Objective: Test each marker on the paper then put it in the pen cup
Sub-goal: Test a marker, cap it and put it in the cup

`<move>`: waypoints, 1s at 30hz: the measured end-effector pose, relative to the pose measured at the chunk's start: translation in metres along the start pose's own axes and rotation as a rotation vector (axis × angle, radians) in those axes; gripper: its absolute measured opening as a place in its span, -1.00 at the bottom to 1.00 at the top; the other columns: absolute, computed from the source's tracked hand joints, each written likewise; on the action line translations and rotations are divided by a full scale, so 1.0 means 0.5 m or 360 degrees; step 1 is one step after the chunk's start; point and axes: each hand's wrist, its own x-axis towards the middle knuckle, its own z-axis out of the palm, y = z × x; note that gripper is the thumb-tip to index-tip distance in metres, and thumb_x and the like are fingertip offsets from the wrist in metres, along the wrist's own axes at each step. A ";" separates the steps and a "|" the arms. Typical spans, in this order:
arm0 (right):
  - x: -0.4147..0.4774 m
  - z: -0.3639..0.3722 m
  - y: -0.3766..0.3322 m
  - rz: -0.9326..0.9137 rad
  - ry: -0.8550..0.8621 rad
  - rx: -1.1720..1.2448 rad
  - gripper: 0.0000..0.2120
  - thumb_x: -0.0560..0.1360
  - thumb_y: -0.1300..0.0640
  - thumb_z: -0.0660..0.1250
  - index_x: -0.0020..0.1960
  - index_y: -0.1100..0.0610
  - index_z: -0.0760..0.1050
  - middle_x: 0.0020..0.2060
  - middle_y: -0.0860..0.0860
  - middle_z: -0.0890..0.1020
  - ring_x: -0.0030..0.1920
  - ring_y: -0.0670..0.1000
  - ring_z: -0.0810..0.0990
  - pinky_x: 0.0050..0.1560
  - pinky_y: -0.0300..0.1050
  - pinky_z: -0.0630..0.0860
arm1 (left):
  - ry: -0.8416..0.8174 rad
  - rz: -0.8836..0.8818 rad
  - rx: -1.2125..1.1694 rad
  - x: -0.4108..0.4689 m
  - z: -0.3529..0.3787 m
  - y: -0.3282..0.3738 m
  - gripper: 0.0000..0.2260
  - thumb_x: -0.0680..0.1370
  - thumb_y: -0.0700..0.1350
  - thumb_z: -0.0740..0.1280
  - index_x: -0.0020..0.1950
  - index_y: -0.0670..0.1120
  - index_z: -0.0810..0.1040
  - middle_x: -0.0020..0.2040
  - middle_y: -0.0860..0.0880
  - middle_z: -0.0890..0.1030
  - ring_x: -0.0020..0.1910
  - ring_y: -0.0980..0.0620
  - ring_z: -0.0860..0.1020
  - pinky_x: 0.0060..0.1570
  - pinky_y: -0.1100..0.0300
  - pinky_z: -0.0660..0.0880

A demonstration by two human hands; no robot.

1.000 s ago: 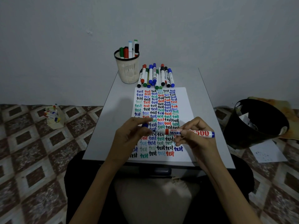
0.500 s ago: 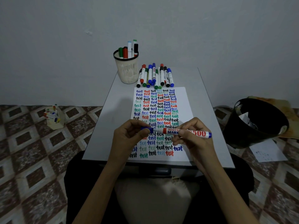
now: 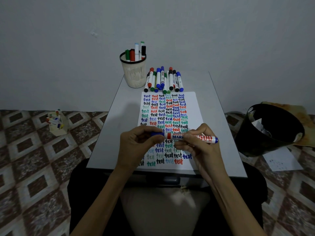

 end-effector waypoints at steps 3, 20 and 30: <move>-0.004 0.008 0.012 0.0032 0.0024 0.0107 -0.87 0.35 0.33 0.36 -0.20 0.26 0.39 -0.25 0.23 0.66 -0.38 0.13 0.67 -0.34 -0.13 0.62 | -0.0035 0.0118 0.0068 0.004 -0.003 0.002 -0.79 0.34 -0.21 0.45 -0.05 -0.05 0.61 -0.17 0.15 0.68 -0.15 0.13 0.66 -0.16 0.31 0.57; 0.067 0.028 -0.048 0.0372 -0.0532 -0.0773 -0.84 0.35 0.27 0.47 -0.08 0.26 0.58 -0.23 0.22 0.69 -0.29 0.14 0.67 -0.23 -0.05 0.64 | -0.0290 -0.0100 0.0075 0.079 -0.069 0.013 -0.79 0.34 -0.15 0.44 -0.04 -0.10 0.61 -0.10 -0.09 0.68 -0.08 -0.03 0.66 -0.09 0.20 0.59; 0.253 0.120 -0.008 0.0047 -0.0380 -0.1317 -0.92 0.52 0.24 0.34 -0.07 0.07 0.52 -0.08 0.10 0.67 -0.06 0.05 0.65 -0.04 0.00 0.56 | -0.0216 0.0008 0.1427 0.068 -0.141 -0.136 -0.41 0.52 0.24 0.10 0.42 -0.10 0.35 0.44 -0.02 0.34 0.42 0.15 0.20 0.44 0.19 -0.01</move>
